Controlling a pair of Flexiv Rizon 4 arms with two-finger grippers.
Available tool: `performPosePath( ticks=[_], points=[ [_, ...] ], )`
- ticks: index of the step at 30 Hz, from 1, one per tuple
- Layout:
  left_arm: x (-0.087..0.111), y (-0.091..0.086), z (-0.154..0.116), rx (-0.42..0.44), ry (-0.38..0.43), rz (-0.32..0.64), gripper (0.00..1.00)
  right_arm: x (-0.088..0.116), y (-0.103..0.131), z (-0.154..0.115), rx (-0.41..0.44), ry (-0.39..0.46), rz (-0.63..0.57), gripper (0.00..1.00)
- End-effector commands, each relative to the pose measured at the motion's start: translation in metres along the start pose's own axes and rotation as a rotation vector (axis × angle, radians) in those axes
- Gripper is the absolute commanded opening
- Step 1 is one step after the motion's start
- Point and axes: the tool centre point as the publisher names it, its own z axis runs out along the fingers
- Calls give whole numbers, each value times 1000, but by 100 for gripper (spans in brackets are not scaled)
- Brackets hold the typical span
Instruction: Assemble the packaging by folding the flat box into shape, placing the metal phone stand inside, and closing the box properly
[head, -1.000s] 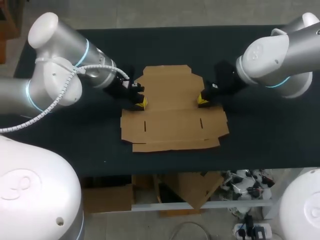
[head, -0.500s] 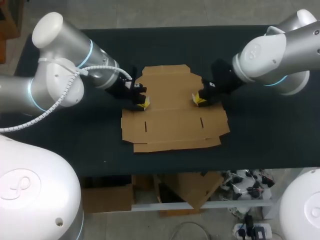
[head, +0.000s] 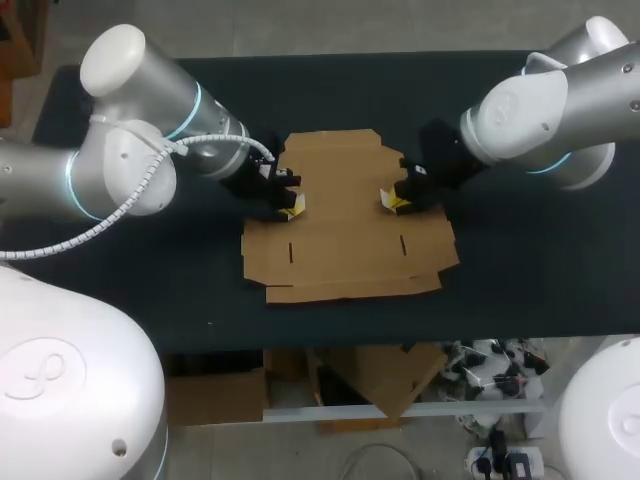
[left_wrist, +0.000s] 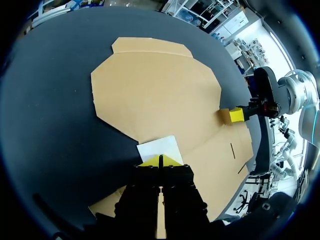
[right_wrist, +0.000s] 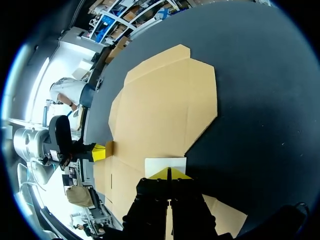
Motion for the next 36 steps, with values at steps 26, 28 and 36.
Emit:
performPosePath(
  ticks=[26, 28, 36],
  points=[
    [-4, -5, 24, -18, -101, -42, 0, -9, 1, 26, 88, -96, 101, 0],
    [-4, -5, 21, -17, -102, -42, 0, -8, 0, 24, 81, -97, 102, 0],
    [-1, -3, -4, 12, -91, -35, 0, 1, -4, -3, 3, -58, 69, 0]
  ],
)
